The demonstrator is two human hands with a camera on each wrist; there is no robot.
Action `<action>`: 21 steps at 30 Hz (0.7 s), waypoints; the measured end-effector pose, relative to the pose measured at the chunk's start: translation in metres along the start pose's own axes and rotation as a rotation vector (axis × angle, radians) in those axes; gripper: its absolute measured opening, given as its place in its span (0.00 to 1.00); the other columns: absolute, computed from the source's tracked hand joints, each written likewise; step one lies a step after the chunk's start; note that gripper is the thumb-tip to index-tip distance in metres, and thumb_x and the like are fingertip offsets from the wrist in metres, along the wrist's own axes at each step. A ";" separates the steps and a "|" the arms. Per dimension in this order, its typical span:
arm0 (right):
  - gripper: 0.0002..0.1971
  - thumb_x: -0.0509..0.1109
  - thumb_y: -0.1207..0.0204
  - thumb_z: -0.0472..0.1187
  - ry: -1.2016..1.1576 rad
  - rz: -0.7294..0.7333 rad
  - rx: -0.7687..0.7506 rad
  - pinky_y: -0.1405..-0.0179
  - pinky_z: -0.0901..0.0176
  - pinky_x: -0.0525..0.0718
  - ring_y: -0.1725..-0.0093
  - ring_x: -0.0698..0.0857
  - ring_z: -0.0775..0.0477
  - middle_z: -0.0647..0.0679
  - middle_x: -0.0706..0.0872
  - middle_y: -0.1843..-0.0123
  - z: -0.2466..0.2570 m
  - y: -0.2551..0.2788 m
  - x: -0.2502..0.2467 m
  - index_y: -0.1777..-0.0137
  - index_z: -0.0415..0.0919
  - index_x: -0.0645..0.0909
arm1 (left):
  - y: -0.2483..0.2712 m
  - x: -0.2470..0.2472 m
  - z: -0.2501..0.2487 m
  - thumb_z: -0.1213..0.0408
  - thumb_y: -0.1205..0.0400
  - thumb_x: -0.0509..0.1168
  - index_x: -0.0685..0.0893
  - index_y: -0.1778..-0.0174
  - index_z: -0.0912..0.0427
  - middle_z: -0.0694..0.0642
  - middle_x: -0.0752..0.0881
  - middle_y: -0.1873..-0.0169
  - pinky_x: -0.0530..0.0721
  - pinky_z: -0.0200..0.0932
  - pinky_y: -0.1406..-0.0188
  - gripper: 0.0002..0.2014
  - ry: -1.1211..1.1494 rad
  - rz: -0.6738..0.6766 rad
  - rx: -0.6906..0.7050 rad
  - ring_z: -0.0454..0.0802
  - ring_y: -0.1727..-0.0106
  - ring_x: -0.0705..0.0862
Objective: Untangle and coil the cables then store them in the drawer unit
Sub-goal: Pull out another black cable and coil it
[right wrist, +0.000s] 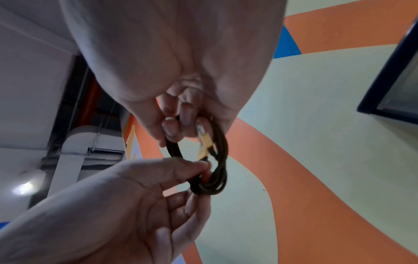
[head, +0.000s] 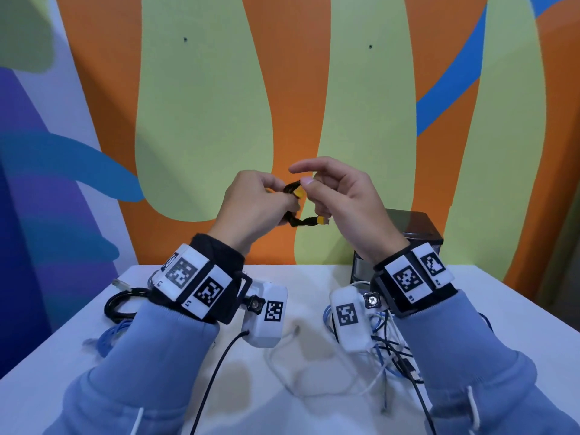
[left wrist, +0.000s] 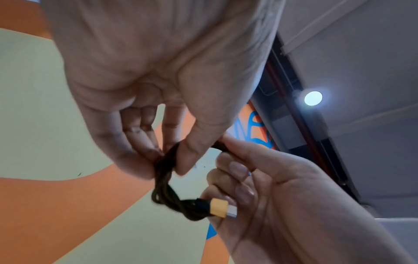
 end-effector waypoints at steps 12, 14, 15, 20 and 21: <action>0.15 0.82 0.21 0.48 -0.187 -0.227 0.364 0.55 0.57 0.89 0.57 0.88 0.49 0.42 0.87 0.51 -0.025 0.012 0.008 0.44 0.39 0.86 | -0.008 0.000 0.005 0.60 0.13 0.75 0.91 0.54 0.63 0.52 0.85 0.68 0.82 0.37 0.66 0.09 0.097 -0.036 0.074 0.41 0.71 0.81; 0.09 0.79 0.18 0.41 -0.241 -0.275 0.350 0.55 0.55 0.90 0.63 0.86 0.46 0.42 0.84 0.56 -0.029 0.020 0.012 0.48 0.35 0.86 | -0.009 0.001 0.009 0.60 0.13 0.75 0.91 0.54 0.64 0.54 0.87 0.67 0.84 0.36 0.67 0.10 0.117 -0.051 0.059 0.42 0.72 0.83; 0.07 0.78 0.17 0.38 -0.269 -0.297 0.340 0.53 0.55 0.91 0.63 0.86 0.46 0.41 0.84 0.56 -0.031 0.024 0.013 0.48 0.33 0.86 | -0.009 0.002 0.011 0.60 0.13 0.75 0.91 0.55 0.64 0.55 0.88 0.67 0.84 0.37 0.67 0.10 0.110 -0.057 0.056 0.43 0.71 0.84; 0.11 0.73 0.15 0.29 -0.386 -0.325 0.303 0.46 0.55 0.92 0.58 0.91 0.46 0.37 0.79 0.47 -0.037 0.045 0.013 0.35 0.28 0.84 | -0.003 0.008 0.023 0.59 0.15 0.77 0.92 0.59 0.61 0.55 0.91 0.69 0.89 0.48 0.60 0.10 0.064 -0.107 0.025 0.49 0.69 0.87; 0.12 0.73 0.15 0.29 -0.399 -0.314 0.299 0.45 0.54 0.91 0.57 0.91 0.46 0.37 0.79 0.46 -0.037 0.048 0.013 0.33 0.28 0.84 | -0.001 0.008 0.024 0.59 0.15 0.77 0.93 0.60 0.60 0.55 0.91 0.69 0.90 0.51 0.59 0.10 0.046 -0.117 0.032 0.50 0.69 0.88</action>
Point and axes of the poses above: each hand's wrist, its own y-axis away from the middle knuckle, its own x-axis out of the palm, z = x × y, the point moved 2 cm from there along -y, towards the middle knuckle
